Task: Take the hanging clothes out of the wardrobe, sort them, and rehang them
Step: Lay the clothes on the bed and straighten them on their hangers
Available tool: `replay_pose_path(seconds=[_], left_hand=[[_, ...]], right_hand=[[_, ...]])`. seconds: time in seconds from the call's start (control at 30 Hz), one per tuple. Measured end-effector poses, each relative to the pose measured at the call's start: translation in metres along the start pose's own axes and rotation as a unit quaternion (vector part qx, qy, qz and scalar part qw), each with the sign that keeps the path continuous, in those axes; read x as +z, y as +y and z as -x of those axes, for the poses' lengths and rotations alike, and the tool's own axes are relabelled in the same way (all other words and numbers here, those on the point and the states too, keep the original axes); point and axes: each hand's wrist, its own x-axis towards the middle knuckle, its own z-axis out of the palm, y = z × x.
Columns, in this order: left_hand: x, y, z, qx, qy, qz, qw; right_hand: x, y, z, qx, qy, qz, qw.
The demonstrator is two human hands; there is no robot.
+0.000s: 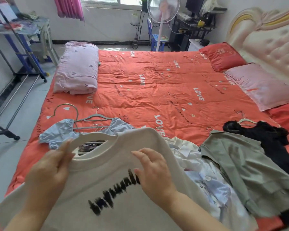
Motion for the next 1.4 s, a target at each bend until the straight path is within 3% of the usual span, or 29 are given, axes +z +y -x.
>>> replay_pose_path(seconds=[0.1,0.27,0.6,0.73,0.9,1.23,1.4], left_hand=[[-0.011,-0.019,-0.003,-0.040,-0.011,-0.004,0.999],[-0.020,-0.029,0.000,-0.025,0.017,-0.019,0.999],[-0.072,-0.036,-0.019,-0.024,0.063,0.037,0.997],[-0.102,-0.047,-0.017,-0.012,0.077,0.029,0.997],[-0.129,-0.082,0.000,-0.044,0.046,0.017,0.998],[-0.124,-0.110,0.025,-0.041,0.055,0.038,0.997],[-0.118,-0.102,0.017,-0.001,0.043,0.031,0.999]], right_hand=[[0.015,-0.002,0.020,0.033,-0.074,0.015,0.997],[0.021,0.008,0.010,0.131,-0.180,0.003,0.975],[0.016,-0.008,-0.057,0.114,-0.016,-0.039,0.993],[0.026,-0.035,-0.058,0.134,-0.076,-0.175,0.972],[0.054,-0.067,-0.031,0.118,-0.098,-0.208,0.966],[0.067,-0.075,-0.034,0.084,-0.100,-0.135,0.982],[0.057,-0.092,-0.054,-0.031,-0.079,-0.084,0.993]])
